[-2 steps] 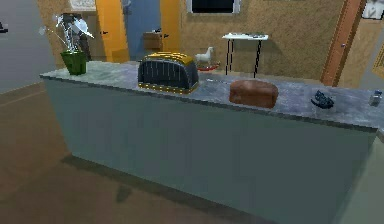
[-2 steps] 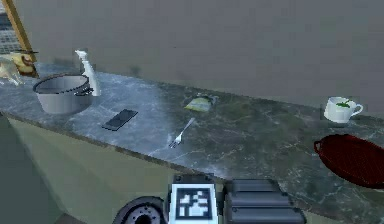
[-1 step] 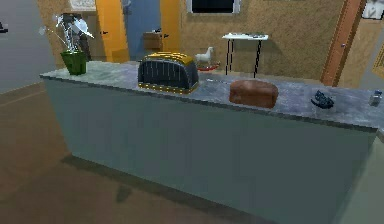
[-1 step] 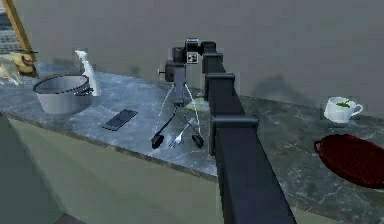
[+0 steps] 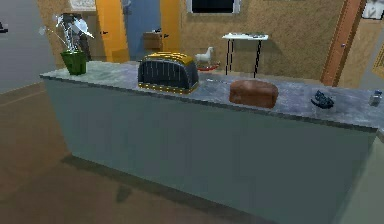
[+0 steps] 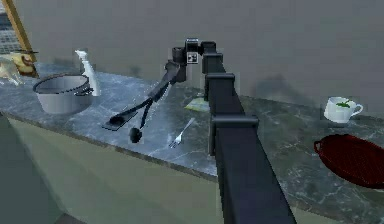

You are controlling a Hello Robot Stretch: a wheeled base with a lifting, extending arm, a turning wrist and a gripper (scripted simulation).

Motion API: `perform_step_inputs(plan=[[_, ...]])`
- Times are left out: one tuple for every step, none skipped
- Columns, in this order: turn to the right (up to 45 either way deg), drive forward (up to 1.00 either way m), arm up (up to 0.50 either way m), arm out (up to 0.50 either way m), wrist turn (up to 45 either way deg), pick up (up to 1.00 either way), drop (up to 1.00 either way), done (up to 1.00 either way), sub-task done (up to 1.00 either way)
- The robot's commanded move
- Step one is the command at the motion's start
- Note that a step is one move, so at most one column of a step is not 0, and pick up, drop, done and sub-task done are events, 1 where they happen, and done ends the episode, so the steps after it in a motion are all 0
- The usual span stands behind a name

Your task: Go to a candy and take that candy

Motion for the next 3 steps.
perform_step_inputs(plan=[[0.0, 0.00, 0.00, 0.00, 45.0, 0.00, 0.00, 0.00, 0.00], [0.0, 0.00, 0.00, 0.00, 45.0, 0.00, 0.00, 0.00, 0.00], [0.0, 0.00, 0.00, 0.00, 45.0, 0.00, 0.00, 0.00, 0.00]])
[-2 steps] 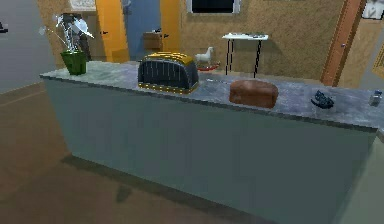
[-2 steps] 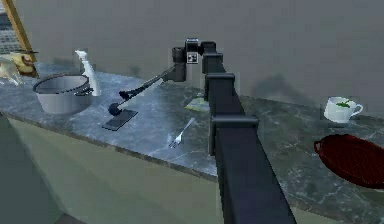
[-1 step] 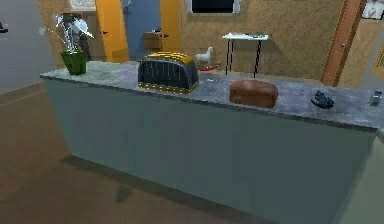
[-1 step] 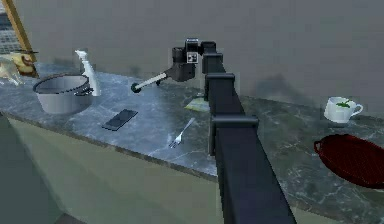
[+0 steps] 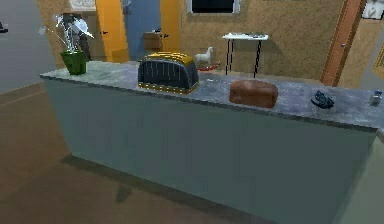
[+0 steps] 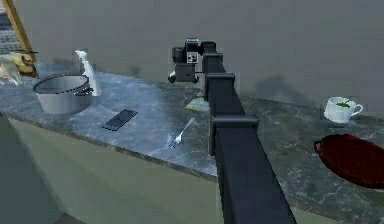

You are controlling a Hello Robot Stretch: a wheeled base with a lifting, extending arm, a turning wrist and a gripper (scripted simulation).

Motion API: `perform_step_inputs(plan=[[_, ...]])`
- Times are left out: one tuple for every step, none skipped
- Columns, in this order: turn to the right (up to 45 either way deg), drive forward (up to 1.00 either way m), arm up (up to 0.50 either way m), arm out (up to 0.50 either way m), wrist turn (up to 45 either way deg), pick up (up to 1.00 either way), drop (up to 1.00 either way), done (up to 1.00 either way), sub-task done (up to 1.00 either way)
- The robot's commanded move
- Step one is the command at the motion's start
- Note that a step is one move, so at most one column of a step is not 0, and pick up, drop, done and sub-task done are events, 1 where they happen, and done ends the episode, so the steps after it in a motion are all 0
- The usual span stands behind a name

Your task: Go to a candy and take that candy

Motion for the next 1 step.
perform_step_inputs(plan=[[0.0, 0.00, 0.00, 0.00, 33.0, 0.00, 0.00, 0.00, 0.00]])
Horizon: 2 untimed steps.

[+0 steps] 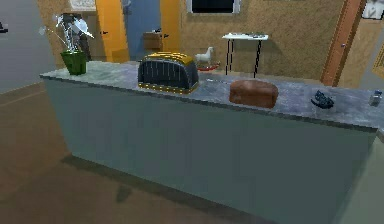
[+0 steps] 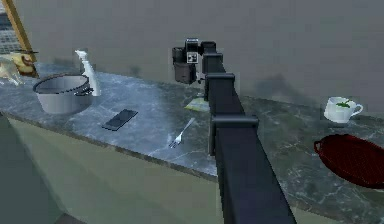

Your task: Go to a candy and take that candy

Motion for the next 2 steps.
perform_step_inputs(plan=[[0.0, 0.00, -0.14, 0.00, 0.0, 0.00, 0.00, 0.00, 0.00], [0.0, 0.00, 0.00, 0.00, 0.0, 1.00, 0.00, 0.00, 0.00]])
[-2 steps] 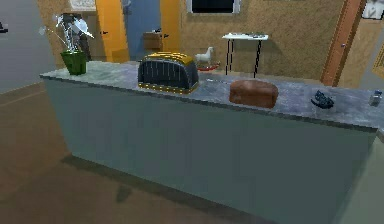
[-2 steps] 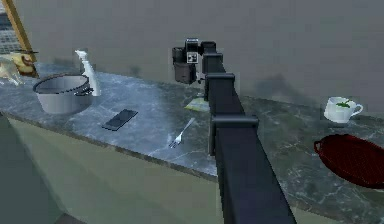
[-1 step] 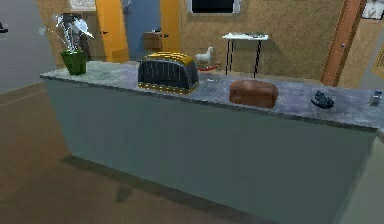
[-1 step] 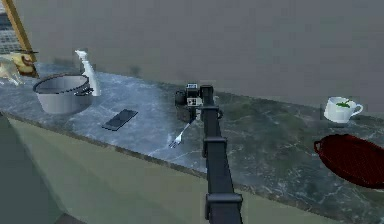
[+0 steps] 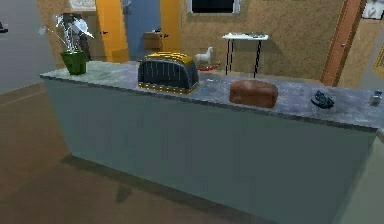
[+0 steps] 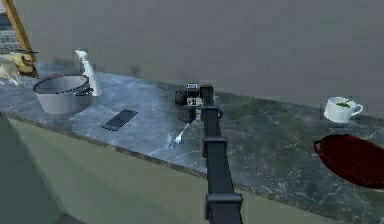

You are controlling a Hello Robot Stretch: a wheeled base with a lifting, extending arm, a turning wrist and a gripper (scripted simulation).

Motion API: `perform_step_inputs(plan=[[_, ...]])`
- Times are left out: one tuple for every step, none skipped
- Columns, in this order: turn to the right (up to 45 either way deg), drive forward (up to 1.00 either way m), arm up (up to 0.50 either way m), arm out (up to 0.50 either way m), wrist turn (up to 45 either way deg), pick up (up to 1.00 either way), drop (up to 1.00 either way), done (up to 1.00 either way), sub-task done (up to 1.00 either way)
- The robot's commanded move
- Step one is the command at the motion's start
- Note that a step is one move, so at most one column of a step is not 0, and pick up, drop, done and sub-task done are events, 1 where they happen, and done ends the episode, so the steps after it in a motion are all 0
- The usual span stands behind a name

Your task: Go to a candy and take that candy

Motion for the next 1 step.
perform_step_inputs(plan=[[0.0, 0.00, 0.10, 0.00, 0.0, 0.00, 0.00, 0.00, 0.00]])
